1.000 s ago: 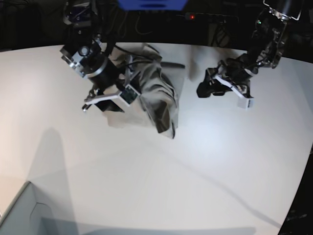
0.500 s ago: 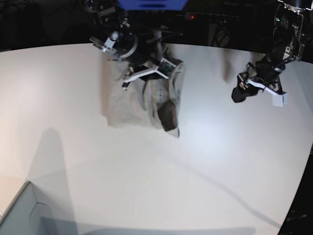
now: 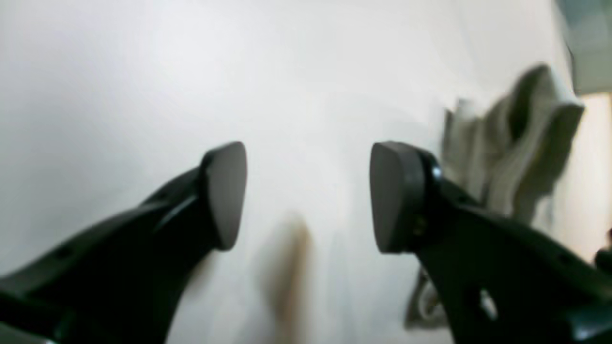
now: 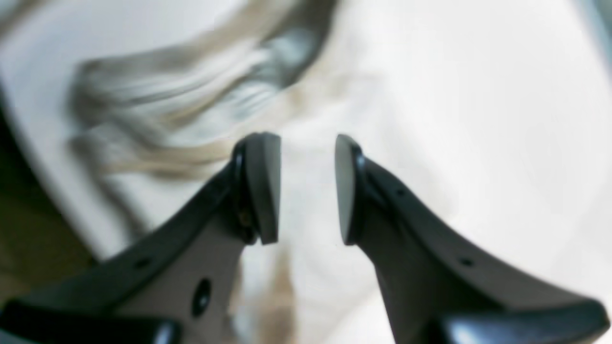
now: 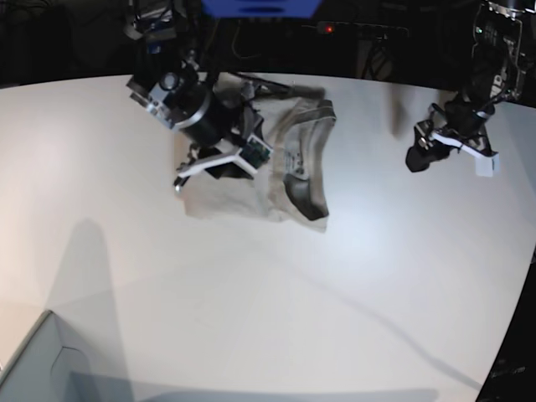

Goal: Layout the t-shirt on the table in an organized manner, then fold the t-shirt properly

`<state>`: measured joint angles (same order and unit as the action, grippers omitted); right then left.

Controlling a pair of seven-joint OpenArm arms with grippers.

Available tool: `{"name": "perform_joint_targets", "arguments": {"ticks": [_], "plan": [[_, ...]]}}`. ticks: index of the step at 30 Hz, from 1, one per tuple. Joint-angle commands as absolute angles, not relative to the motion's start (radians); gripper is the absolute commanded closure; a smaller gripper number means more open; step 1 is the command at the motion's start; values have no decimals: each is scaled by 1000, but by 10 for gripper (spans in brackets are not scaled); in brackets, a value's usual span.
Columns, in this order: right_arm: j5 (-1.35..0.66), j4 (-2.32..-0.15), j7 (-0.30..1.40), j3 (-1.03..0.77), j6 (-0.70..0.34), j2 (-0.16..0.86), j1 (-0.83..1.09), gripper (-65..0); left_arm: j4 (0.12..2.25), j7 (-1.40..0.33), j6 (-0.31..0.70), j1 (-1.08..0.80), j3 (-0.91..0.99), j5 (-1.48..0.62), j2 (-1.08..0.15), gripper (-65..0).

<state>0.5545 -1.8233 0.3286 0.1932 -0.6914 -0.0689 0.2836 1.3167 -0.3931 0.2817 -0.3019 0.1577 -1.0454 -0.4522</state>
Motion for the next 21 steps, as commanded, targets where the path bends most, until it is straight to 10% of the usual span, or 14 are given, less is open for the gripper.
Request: {"name": "perform_joint_targets", "arguments": {"ticks": [1, 8, 21], "plan": [[545, -1813, 312, 170, -698, -79, 263, -179, 1333, -383, 295, -300, 166, -1064, -467, -394], [545, -1782, 312, -35, -698, -120, 220, -191, 1345, -383, 295, -312, 165, -1064, -464, -394], [545, -1774, 318, -62, -698, -120, 298, -423, 1346, -383, 295, -285, 165, -1064, -412, -394]]}}
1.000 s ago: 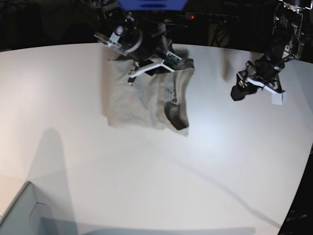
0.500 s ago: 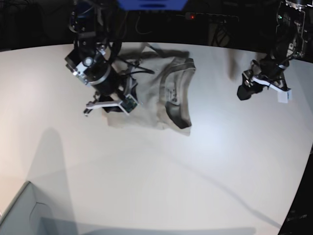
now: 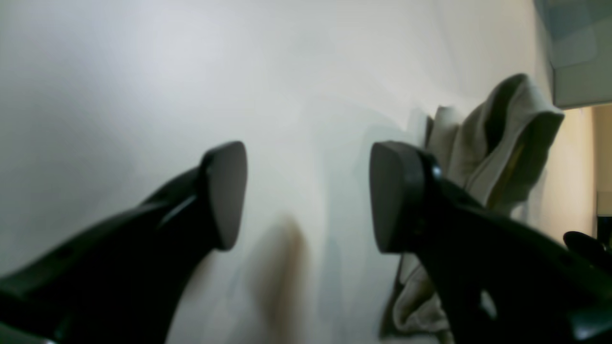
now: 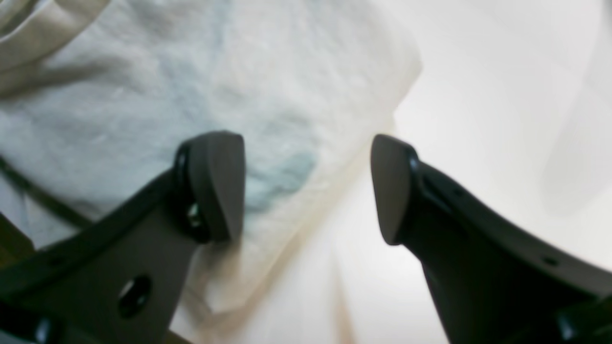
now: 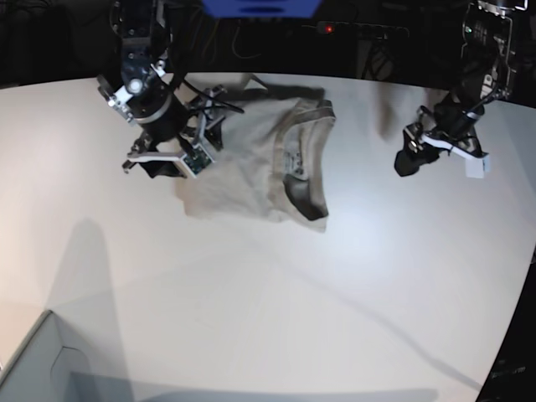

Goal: Layout the t-shirt on the table in an organized manner, then fold the t-shirt properly
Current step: 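Grasp the bundle edge with the right gripper and fold it over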

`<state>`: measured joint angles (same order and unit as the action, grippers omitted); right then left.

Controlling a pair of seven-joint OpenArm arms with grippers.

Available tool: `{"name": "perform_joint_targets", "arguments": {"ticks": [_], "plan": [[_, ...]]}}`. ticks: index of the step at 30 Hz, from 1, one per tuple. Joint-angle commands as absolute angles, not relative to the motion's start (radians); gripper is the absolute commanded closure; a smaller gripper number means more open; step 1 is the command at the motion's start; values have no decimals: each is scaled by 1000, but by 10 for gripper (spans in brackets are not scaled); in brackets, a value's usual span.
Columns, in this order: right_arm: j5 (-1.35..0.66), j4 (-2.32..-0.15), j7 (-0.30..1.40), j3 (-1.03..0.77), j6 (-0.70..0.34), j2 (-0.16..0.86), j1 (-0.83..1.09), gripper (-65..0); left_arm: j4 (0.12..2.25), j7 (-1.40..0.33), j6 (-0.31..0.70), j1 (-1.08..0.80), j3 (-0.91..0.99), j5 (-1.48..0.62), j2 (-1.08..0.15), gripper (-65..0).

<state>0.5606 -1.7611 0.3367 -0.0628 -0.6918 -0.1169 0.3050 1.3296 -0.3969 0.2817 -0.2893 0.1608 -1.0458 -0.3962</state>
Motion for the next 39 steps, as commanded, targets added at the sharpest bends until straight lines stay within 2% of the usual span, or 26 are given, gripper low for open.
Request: {"name": "perform_joint_targets", "arguments": {"ticks": [1, 6, 13, 16, 22, 26, 39], "plan": [[545, -1759, 340, -62, -698, -120, 292, -427, 1346, -383, 295, -285, 165, -1064, -412, -394], [545, -1670, 515, -93, -698, -119, 194, -425, 1346, -383, 295, -285, 165, -1063, -412, -394], [544, -1662, 527, -127, -698, -119, 179, -406, 1345, -383, 295, -288, 166, -1061, -414, -394], [544, -1662, 527, -131, -698, -116, 179, -324, 1345, -383, 295, -286, 168, -1061, -414, -394], [544, -1627, 547, -159, -698, -119, 150, -115, 1345, -383, 295, -283, 166, -1061, -414, -394], [544, -1624, 587, -213, -698, -119, 125, -36, 1345, -383, 295, -283, 168, -1061, -414, -394], [542, -1742, 693, -249, -698, -119, 77, -23, 1343, -383, 295, -280, 168, -1061, -414, -394]]}}
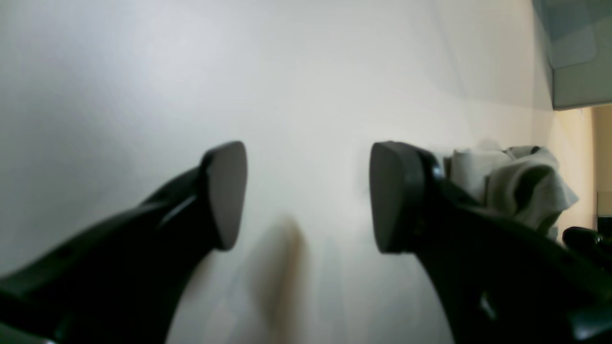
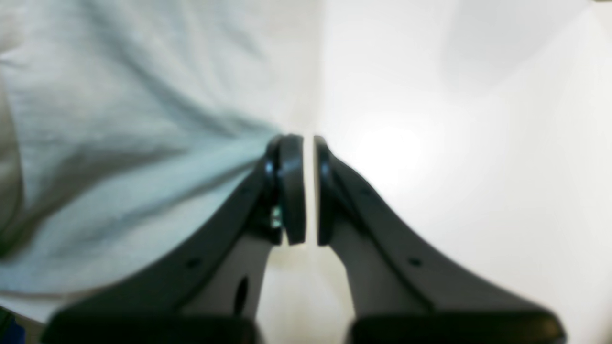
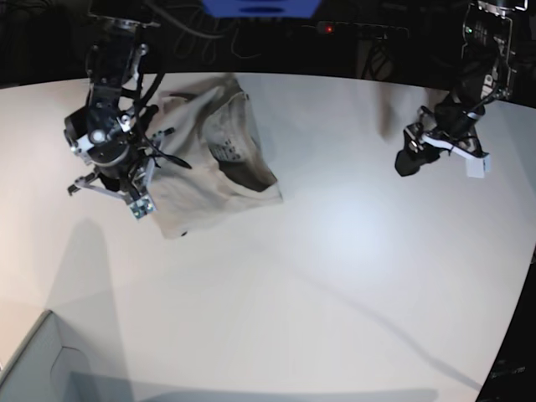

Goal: Layout the t-shirt on the table in an organized manner, then fold the t-shirt properly
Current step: 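Grasp the bundle edge with the right gripper and fold it over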

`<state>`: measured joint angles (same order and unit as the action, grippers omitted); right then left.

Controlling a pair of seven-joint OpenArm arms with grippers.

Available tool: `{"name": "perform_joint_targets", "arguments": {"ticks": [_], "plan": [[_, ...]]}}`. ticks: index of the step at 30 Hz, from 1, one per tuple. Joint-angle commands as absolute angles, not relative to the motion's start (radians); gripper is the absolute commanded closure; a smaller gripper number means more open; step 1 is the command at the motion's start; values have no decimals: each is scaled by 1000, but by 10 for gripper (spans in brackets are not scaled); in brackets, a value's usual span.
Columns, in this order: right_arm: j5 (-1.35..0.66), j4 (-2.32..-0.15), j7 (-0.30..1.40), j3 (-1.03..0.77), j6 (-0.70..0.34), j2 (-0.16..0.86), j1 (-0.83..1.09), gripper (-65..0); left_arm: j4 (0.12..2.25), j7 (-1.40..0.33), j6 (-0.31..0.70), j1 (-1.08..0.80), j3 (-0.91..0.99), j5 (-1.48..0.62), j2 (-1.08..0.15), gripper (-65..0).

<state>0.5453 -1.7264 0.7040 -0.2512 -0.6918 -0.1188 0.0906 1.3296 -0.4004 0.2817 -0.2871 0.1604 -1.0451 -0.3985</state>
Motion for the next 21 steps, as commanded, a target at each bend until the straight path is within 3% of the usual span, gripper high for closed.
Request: {"name": "perform_joint_targets", "arguments": {"ticks": [1, 11, 21], "plan": [[542, -1742, 702, -251, -698, -117, 71, -23, 1343, -383, 295, -280, 168, -1061, -414, -394], [544, -1750, 751, -209, -698, -154, 64, -23, 1345, -383, 295, -280, 163, -1063, -410, -394], [544, -1672, 746, 65, -698, -157, 39, -23, 1346, -383, 297, -288, 162, -1061, -410, -394]]}}
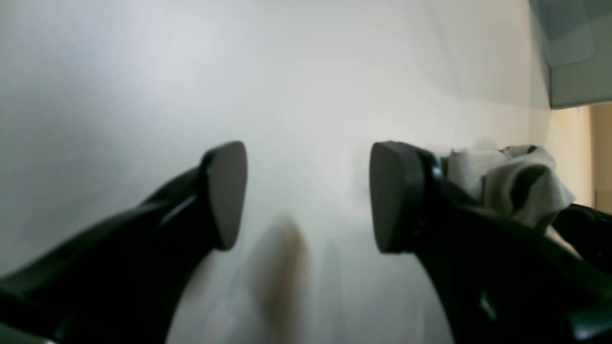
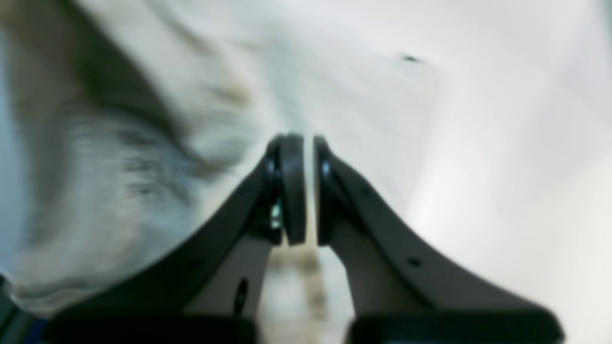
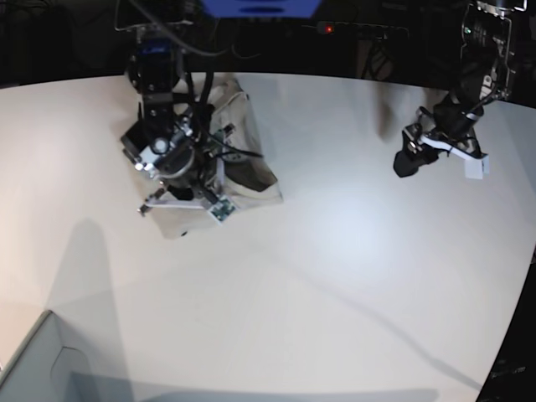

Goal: Layout the t-shirt on the table in an organized manner, then fold the t-shirt properly
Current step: 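Grasp the bundle edge with the right gripper and fold it over, then grasp the bundle side with the left gripper beside the right gripper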

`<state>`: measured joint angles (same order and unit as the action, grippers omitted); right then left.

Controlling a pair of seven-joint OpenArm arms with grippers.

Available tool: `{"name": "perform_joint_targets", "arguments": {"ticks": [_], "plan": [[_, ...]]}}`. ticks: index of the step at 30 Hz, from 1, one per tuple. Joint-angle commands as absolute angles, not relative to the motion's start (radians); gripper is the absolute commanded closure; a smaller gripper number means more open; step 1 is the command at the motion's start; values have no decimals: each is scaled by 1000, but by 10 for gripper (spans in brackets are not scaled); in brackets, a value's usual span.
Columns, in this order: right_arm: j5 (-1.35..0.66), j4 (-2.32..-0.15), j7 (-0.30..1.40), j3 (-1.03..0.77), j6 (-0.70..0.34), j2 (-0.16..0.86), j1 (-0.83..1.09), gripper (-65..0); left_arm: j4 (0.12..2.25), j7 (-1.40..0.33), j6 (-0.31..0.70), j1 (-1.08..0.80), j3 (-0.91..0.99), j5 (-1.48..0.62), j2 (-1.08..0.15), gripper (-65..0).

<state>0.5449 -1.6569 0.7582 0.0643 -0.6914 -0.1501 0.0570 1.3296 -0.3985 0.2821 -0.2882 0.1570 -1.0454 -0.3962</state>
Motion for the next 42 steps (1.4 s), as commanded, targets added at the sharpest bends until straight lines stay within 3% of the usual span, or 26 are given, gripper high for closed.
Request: {"name": "perform_joint_targets", "arguments": {"ticks": [1, 13, 18, 20, 24, 28, 42], "plan": [[544, -1653, 746, 84, -698, -157, 30, -23, 1346, -383, 297, -289, 162, -1061, -410, -394], [460, -1506, 745, 317, -698, -157, -27, -23, 1346, -384, 297, -292, 162, -1064, -410, -394], [461, -1676, 753, 257, -698, -157, -21, -23, 1389, -438, 297, -285, 116, -1064, -410, -397], [461, -1767, 753, 185, -698, -157, -10, -23, 1438, -455, 297, -283, 76, -1064, -401, -432], [463, -1870, 753, 82, -698, -139, -1, -23, 1504, -461, 294, -283, 38, -1059, -321, -530], [463, -1874, 753, 44, -698, -73, 8, -23, 1506, -463, 295, -282, 36, -1055, -189, -581], [463, -1874, 750, 19, -698, -35, 64, -23, 1362, -452, 286, -216, -136, -779, 1, -594]]}}
